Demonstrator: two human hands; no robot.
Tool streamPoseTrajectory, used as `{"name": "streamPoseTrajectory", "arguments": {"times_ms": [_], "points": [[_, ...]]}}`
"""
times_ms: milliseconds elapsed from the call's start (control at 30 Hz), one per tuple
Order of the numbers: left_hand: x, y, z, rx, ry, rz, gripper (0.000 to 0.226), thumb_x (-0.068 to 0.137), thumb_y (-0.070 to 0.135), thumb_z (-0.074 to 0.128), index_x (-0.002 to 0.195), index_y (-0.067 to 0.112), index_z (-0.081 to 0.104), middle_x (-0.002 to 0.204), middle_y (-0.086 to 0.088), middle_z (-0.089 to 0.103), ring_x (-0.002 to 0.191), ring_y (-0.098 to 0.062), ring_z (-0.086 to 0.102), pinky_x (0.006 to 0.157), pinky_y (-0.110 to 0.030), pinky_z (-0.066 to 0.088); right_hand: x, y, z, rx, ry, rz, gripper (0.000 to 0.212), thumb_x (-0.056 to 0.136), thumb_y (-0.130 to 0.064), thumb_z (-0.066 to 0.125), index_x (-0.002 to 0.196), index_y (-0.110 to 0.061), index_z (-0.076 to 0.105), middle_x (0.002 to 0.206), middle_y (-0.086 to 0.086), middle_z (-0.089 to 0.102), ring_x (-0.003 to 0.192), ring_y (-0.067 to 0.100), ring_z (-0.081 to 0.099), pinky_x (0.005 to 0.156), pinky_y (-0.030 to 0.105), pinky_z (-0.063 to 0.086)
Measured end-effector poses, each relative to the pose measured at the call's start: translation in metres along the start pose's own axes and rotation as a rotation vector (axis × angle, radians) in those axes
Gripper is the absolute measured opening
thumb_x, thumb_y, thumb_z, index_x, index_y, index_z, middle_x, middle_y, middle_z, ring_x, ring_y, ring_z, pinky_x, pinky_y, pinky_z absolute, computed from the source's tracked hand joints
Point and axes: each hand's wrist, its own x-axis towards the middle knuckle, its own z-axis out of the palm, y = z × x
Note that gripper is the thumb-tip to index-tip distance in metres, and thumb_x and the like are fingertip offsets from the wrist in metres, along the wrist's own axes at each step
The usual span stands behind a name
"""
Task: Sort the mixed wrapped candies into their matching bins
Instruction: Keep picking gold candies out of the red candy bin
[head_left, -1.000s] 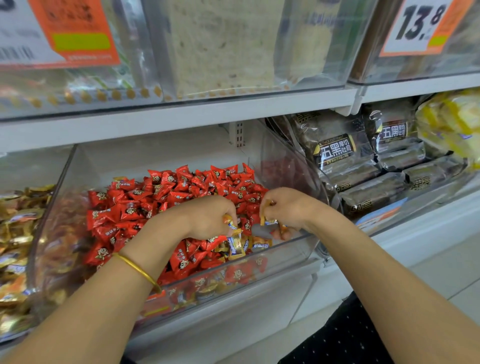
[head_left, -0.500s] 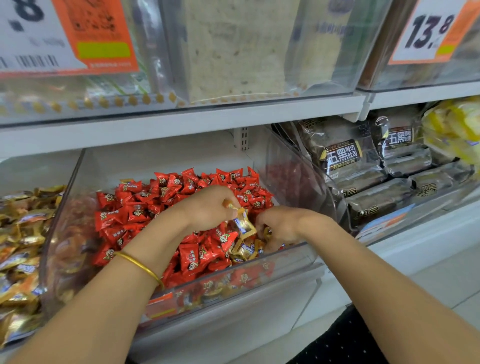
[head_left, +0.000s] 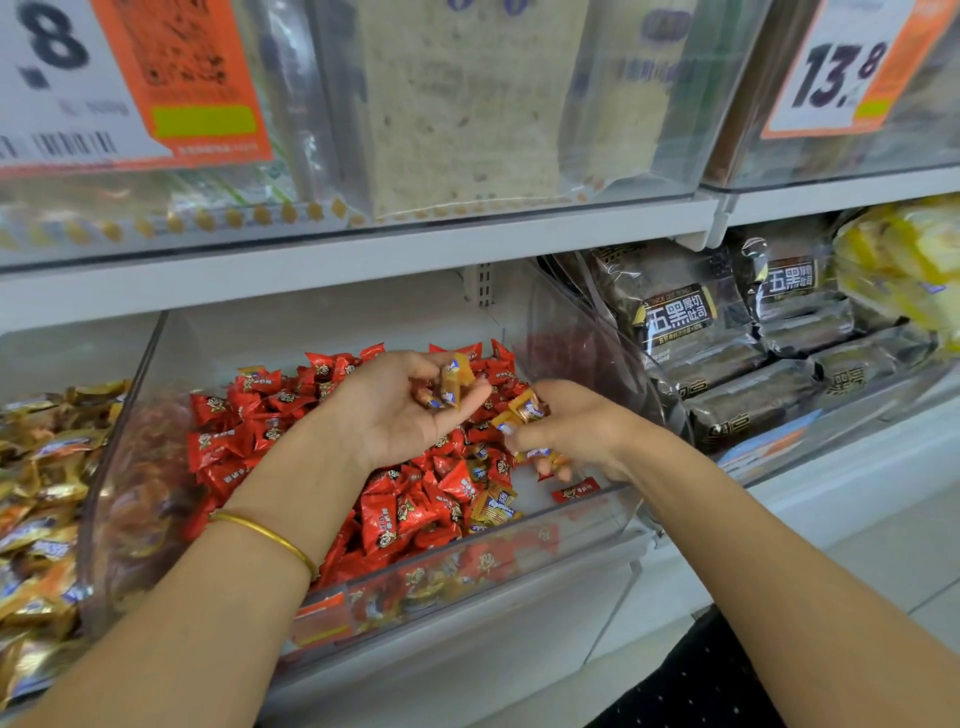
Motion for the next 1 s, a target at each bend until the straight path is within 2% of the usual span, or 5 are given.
{"name": "streamPoseTrajectory", "arguments": {"times_ms": [167,367,600,733,1000], "points": [[0.005,-0.002,-0.007,0.772,0.008,0.113,0.009,0.089,0.018,0.061,0.087,0.009,0.058,0.073,-0.003,0.046,0.058,-0.009,0.043,0.038,-0.015,0.036,0.004,0.0,-0.003,0.142,0.021,0.073,0.015,0.087,-0.006,0.056,0.091,-0.02,0.059,0.076,0.002,0.052,0.045,0.011,0.046,0.034,0.015,0.032],[0.012,-0.018,-0.017,2.084,-0.201,0.245,0.018,0.084,0.022,0.068,0.101,0.02,0.072,0.112,0.008,0.063,0.107,-0.011,0.056,0.092,-0.026,0.043,0.009,0.0,0.005,-0.441,-0.124,0.05,0.021,0.089,-0.019,0.063,0.11,-0.018,0.065,0.071,0.003,0.055,0.047,0.013,0.047,0.034,0.017,0.038],[0.013,-0.003,-0.026,2.342,0.084,0.262,0.006,0.081,0.017,0.069,0.085,0.021,0.071,0.103,0.006,0.065,0.103,-0.019,0.06,0.086,-0.036,0.052,0.025,0.0,0.008,-0.843,0.217,0.011,0.025,0.088,-0.014,0.059,0.111,-0.018,0.068,0.114,0.009,0.065,0.094,0.029,0.065,0.077,0.033,0.055],[0.014,-0.001,-0.03,2.364,0.131,0.328,0.01,0.083,0.015,0.068,0.092,0.019,0.07,0.106,0.006,0.064,0.1,-0.019,0.06,0.082,-0.032,0.051,0.022,-0.011,0.012,-0.622,-0.047,-0.074,0.025,0.092,-0.014,0.059,0.116,-0.015,0.065,0.097,0.011,0.064,0.052,0.014,0.055,0.034,0.016,0.04],[0.007,-0.005,-0.025,2.089,0.055,0.476,0.014,0.082,0.033,0.068,0.094,0.026,0.07,0.096,0.011,0.05,0.097,-0.01,0.05,0.089,-0.032,0.045,0.028,-0.005,0.014,-0.617,-0.203,0.007,0.042,0.092,-0.012,0.058,0.133,-0.011,0.049,0.087,0.001,0.056,0.053,0.012,0.053,0.034,0.015,0.043]]}}
